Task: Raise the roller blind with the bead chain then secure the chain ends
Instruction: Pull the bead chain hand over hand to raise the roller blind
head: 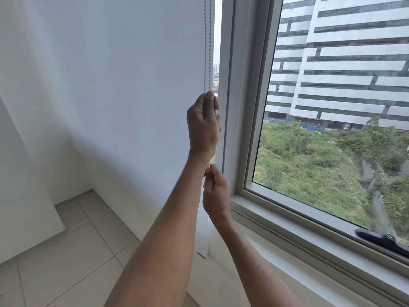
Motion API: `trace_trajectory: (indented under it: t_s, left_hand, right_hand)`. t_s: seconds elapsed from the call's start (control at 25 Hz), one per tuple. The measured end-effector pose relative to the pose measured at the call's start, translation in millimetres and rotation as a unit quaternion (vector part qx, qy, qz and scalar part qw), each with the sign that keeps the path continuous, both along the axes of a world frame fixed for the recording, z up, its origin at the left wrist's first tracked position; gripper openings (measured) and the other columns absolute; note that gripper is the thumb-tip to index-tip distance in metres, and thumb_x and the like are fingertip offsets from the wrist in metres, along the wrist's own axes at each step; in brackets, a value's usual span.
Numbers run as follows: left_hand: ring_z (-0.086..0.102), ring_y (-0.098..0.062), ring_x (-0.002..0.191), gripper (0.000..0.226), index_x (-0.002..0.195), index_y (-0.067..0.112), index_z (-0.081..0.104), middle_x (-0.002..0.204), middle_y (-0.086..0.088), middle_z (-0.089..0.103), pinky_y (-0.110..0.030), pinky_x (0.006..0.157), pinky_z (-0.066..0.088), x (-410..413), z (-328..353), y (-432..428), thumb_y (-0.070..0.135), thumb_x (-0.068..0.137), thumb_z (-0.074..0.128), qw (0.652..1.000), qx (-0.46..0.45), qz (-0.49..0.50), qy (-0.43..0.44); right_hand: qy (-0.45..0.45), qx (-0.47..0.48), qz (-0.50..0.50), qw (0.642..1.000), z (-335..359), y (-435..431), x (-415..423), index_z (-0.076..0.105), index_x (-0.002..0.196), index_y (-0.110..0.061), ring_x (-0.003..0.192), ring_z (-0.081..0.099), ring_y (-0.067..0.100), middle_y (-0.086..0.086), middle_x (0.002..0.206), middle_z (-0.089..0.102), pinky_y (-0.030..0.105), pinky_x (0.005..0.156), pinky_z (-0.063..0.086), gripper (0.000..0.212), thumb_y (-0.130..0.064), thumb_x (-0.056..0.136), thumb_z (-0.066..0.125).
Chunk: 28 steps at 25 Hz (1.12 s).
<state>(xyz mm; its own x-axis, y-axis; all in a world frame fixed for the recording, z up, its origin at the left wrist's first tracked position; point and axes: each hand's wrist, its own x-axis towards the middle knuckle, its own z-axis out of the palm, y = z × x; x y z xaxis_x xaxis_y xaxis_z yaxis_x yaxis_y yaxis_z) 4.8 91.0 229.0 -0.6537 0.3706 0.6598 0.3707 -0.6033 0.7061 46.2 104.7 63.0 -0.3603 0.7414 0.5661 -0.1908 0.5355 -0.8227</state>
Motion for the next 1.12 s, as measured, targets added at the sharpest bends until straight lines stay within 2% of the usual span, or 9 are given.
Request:
trace_trajectory:
  t_s: [0.2, 0.28, 0.36, 0.44, 0.56, 0.68, 0.76, 0.88, 1.12]
  left_hand:
    - [0.024, -0.005, 0.043, 0.039, 0.082, 0.009, 0.047, 0.054, 0.014, 0.029, -0.018, 0.042, 0.024, -2, -41, -4, 0.024, 0.117, 0.041, 0.998, -0.058, 0.003, -0.003]
    - [0.028, -0.005, 0.044, 0.038, 0.082, 0.012, 0.048, 0.055, 0.013, 0.032, -0.019, 0.043, 0.027, -3, -61, -8, 0.025, 0.117, 0.041, 0.996, -0.093, 0.010, 0.002]
    - [0.034, -0.004, 0.047, 0.039, 0.080, 0.016, 0.049, 0.056, 0.015, 0.038, -0.021, 0.046, 0.032, -3, -85, -13, 0.027, 0.117, 0.042, 0.992, -0.126, 0.027, 0.004]
    - [0.043, -0.005, 0.051, 0.041, 0.078, 0.022, 0.052, 0.057, 0.016, 0.046, -0.025, 0.052, 0.040, -4, -107, -18, 0.027, 0.117, 0.042, 0.988, -0.147, 0.038, 0.007]
    - [0.055, -0.014, 0.057, 0.044, 0.077, 0.033, 0.063, 0.063, 0.016, 0.058, -0.030, 0.055, 0.046, -2, -128, -22, 0.025, 0.116, 0.044, 0.985, -0.172, 0.021, -0.014]
    - [0.034, -0.007, 0.043, 0.054, 0.061, 0.035, 0.050, 0.049, 0.014, 0.039, -0.022, 0.047, 0.032, 3, -131, -21, 0.025, 0.114, 0.043, 0.982, -0.184, 0.017, -0.041]
    - [0.030, -0.006, 0.042, 0.053, 0.063, 0.036, 0.048, 0.048, 0.013, 0.036, -0.019, 0.044, 0.030, 5, -132, -21, 0.028, 0.114, 0.042, 0.982, -0.185, 0.021, -0.040]
    - [0.029, -0.005, 0.044, 0.055, 0.063, 0.037, 0.049, 0.050, 0.015, 0.037, -0.022, 0.048, 0.029, 6, -132, -20, 0.024, 0.115, 0.042, 0.981, -0.190, 0.011, -0.044]
    - [0.035, -0.007, 0.041, 0.058, 0.064, 0.036, 0.052, 0.045, 0.018, 0.043, -0.019, 0.050, 0.030, 15, -153, -22, 0.011, 0.114, 0.041, 0.979, -0.204, 0.008, -0.018]
  right_hand:
    - [-0.051, -0.024, 0.033, 0.998, -39, -2, 9, 0.053, 0.087, -0.018, 0.058, 0.029, 0.016, -0.002, 0.063, 0.036, 0.035, 0.058, 0.025, 0.031, -0.007, 0.113, 0.040]
    - [-0.076, -0.065, 0.082, 0.992, -49, -3, 19, 0.062, 0.090, -0.029, 0.058, 0.045, 0.016, -0.010, 0.065, 0.051, 0.035, 0.061, 0.036, 0.037, -0.013, 0.115, 0.040]
    - [-0.095, -0.089, 0.096, 0.987, -47, 0, 30, 0.071, 0.111, -0.033, 0.096, 0.073, 0.011, -0.005, 0.103, 0.078, 0.035, 0.089, 0.053, 0.038, -0.016, 0.117, 0.038]
    - [-0.057, -0.095, 0.073, 0.991, -25, 9, 34, 0.069, 0.134, -0.015, 0.124, 0.070, 0.017, 0.006, 0.129, 0.076, 0.035, 0.108, 0.052, 0.036, -0.013, 0.117, 0.036]
    - [0.026, -0.070, 0.083, 0.994, 49, 13, 23, 0.066, 0.131, -0.012, 0.105, 0.075, 0.014, 0.003, 0.114, 0.078, 0.029, 0.091, 0.059, 0.032, -0.017, 0.117, 0.037]
    - [0.060, -0.025, 0.140, 0.988, 125, 16, 4, 0.065, 0.122, -0.014, 0.073, 0.068, 0.021, 0.004, 0.093, 0.074, 0.035, 0.067, 0.057, 0.028, -0.020, 0.117, 0.038]
    - [0.052, 0.005, 0.125, 0.991, 150, 18, -6, 0.066, 0.105, -0.015, 0.058, 0.052, 0.020, 0.001, 0.074, 0.059, 0.035, 0.053, 0.043, 0.030, -0.021, 0.116, 0.039]
    - [0.048, 0.043, 0.071, 0.995, 148, 25, -16, 0.056, 0.088, -0.008, 0.057, 0.033, 0.020, 0.001, 0.065, 0.039, 0.032, 0.054, 0.029, 0.033, -0.017, 0.114, 0.038]
    - [0.066, 0.062, 0.013, 0.996, 114, 28, -15, 0.049, 0.085, -0.009, 0.058, 0.031, 0.017, -0.013, 0.063, 0.036, 0.030, 0.056, 0.028, 0.029, -0.016, 0.112, 0.040]
